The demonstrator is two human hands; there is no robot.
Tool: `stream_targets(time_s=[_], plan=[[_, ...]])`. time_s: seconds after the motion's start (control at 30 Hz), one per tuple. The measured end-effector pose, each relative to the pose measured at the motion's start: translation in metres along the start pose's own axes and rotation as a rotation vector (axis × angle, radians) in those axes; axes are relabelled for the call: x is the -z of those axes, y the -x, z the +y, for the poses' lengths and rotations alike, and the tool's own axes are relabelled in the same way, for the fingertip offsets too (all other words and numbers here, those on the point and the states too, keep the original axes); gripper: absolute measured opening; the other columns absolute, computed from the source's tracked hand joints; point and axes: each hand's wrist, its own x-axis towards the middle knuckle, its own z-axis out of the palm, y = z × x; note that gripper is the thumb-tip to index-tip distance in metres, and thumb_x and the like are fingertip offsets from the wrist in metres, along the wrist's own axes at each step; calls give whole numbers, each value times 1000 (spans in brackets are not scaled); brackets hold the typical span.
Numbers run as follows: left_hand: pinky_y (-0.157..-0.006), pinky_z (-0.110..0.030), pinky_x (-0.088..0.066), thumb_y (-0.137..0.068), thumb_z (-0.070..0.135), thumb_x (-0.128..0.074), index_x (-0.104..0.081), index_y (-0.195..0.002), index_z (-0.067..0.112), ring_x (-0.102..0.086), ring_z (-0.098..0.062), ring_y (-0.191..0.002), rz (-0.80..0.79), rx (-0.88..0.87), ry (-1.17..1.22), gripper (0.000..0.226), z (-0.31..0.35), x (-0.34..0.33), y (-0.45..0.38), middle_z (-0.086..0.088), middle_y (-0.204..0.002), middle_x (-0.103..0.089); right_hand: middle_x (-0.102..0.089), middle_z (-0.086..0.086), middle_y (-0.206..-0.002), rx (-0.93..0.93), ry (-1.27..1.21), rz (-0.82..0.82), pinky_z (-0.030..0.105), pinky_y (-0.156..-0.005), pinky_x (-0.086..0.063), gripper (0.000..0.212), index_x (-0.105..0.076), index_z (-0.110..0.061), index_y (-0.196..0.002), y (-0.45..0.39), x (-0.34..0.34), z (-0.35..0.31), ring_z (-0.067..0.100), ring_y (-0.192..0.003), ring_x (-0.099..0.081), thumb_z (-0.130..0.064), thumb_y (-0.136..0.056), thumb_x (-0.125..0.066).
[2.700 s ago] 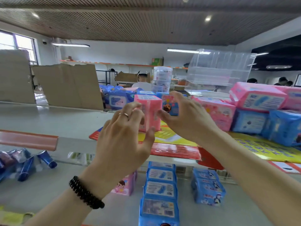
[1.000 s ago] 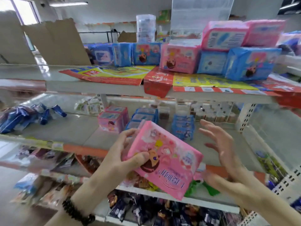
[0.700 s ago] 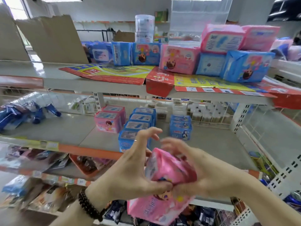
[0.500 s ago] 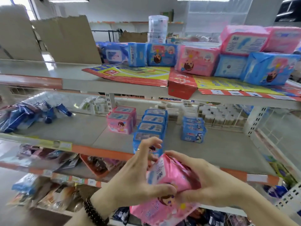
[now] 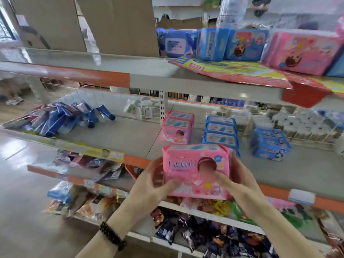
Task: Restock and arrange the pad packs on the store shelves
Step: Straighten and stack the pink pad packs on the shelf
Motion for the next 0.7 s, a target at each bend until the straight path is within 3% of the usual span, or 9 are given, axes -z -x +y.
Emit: stream_targets(time_s=[0.07, 0.13, 0.23, 0.3, 0.37, 0.43, 0.5, 0.6, 0.7], plan=[[-96, -44, -54, -68, 59, -80, -64, -117, 35, -72, -14, -101, 16, 1, -22, 57, -3, 10, -9, 7, -108, -76, -74, -20, -106, -39, -26, 17, 8, -78, -50, 47, -52, -26, -125, -3, -17, 5, -3, -100, -68, -23, -82, -73], [-94, -45, -55, -67, 55, -83, -66, -114, 35, -73, -17, -100, 23, 16, 0, 54, -11, 17, -17, 4, -106, -77, -73, -21, -107, -70, -7, 27, 8, -80, -49, 49, -53, -28, -124, -5, -23, 8, -5, -101, -67, -30, -78, -69], [-95, -48, -55, -69, 48, -84, -63, -123, 25, -72, -22, -102, 3, 45, 28, 62, -19, 21, -26, 0, -109, -77, -70, -16, -120, -130, 62, 0, 17, -92, -51, 60, -48, -33, -136, -7, -20, 11, -1, -112, -64, -45, -82, -70], [-92, -47, -56, -74, 43, -81, -61, -126, 21, -72, -22, -102, -26, 33, -9, 60, -22, 18, -35, -1, -111, -76, -71, -10, -116, -168, 171, 0, 28, -101, -49, 55, -45, -38, -139, -11, -13, 17, -2, -110, -64, -47, -89, -66], [-88, -43, -58, -81, 34, -82, -60, -125, 19, -73, -20, -99, -34, 24, -45, 52, -24, 13, -43, 1, -110, -76, -70, -15, -116, -203, 248, -7, 32, -105, -46, 57, -38, -43, -144, -15, -5, 26, -5, -108, -63, -49, -93, -61], [-86, -40, -59, -80, 31, -77, -59, -123, 19, -73, -16, -96, -36, 19, -77, 48, -27, 8, -50, 4, -108, -76, -69, -26, -114, -225, 268, -26, 27, -101, -45, 66, -29, -49, -148, -19, 3, 34, -7, -105, -64, -54, -90, -60], [-86, -41, -59, -80, 32, -78, -59, -124, 20, -72, -15, -97, -34, 36, -102, 49, -31, 4, -55, 5, -109, -75, -67, -33, -111, -239, 255, -49, 18, -92, -46, 61, -29, -59, -141, -26, 11, 40, -7, -102, -65, -52, -90, -63], [-84, -36, -58, -81, 30, -79, -60, -124, 22, -73, -17, -98, -11, 51, -117, 47, -40, 5, -64, 4, -109, -75, -69, -21, -119, -248, 225, -106, 16, -84, -52, 54, -40, -50, -137, -43, 20, 46, -6, -103, -65, -37, -92, -68], [-79, -30, -59, -75, 33, -80, -59, -123, 23, -73, -16, -94, 23, 81, -101, 53, -41, 9, -74, 2, -107, -76, -72, -10, -111, -254, 243, -157, 28, -81, -59, 48, -47, -42, -133, -62, 24, 50, 6, -95, -71, -37, -92, -70]])
